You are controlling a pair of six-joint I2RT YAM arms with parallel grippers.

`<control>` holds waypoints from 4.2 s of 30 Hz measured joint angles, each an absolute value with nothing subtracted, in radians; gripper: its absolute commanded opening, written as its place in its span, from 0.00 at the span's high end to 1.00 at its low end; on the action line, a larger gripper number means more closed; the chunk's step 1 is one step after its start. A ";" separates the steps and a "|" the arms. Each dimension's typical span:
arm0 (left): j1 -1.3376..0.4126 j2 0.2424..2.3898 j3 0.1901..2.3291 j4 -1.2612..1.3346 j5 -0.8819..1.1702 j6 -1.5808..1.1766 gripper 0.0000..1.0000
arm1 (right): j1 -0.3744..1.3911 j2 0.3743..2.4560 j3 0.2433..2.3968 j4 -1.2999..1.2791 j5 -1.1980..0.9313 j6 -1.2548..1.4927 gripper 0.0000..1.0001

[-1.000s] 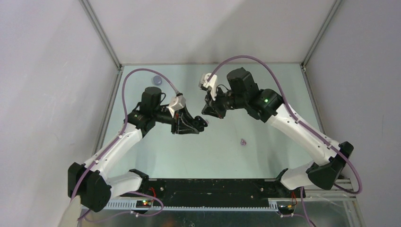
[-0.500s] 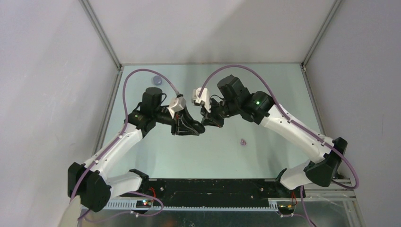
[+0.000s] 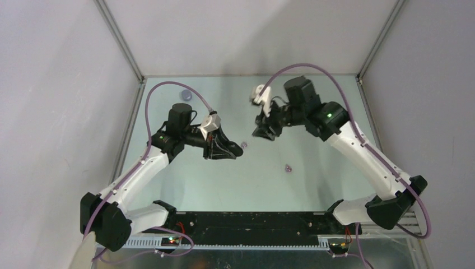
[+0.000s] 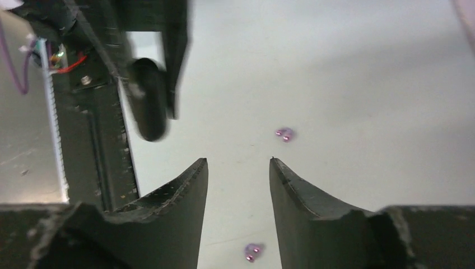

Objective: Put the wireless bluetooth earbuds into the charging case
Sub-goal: Close the charging case with the earbuds inside, then pass from the left arm to the right, then place the charging case with the earbuds at the center of the board.

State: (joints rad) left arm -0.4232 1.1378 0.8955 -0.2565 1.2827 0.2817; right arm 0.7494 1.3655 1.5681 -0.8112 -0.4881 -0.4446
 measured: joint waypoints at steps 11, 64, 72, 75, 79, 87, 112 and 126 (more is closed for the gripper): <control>-0.423 1.138 0.875 -0.080 1.239 0.143 1.00 | 0.610 1.264 1.393 -0.641 -0.767 -0.340 0.39; -0.422 1.154 0.777 0.275 1.234 -0.173 0.97 | 0.717 1.382 1.356 -0.529 -0.819 -0.292 0.73; -0.422 1.154 0.777 0.262 1.222 -0.158 0.36 | 0.729 1.382 1.356 -0.536 -0.798 -0.294 0.93; -0.422 1.154 0.777 0.250 1.205 -0.154 0.22 | 0.736 1.381 1.356 -0.541 -0.801 -0.299 0.95; -0.421 1.154 0.777 0.244 1.190 -0.147 0.02 | 0.732 1.381 1.356 -0.544 -0.802 -0.303 0.96; -0.421 1.153 0.781 0.186 1.155 -0.105 0.01 | 0.667 1.380 1.356 -0.570 -0.821 -0.329 0.95; -0.364 1.097 0.814 0.040 0.986 0.014 0.01 | 0.195 1.921 1.766 -1.135 -0.659 -0.818 0.93; -0.358 1.097 0.891 -0.118 1.010 0.135 0.00 | 0.340 2.209 1.995 -1.197 -0.600 -0.790 0.92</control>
State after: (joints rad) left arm -0.3576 1.0966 0.8913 -0.1181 1.0100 0.1349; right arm 0.3405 2.2093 1.9953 -1.1969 -0.5999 -0.7902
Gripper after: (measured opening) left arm 0.994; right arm 0.325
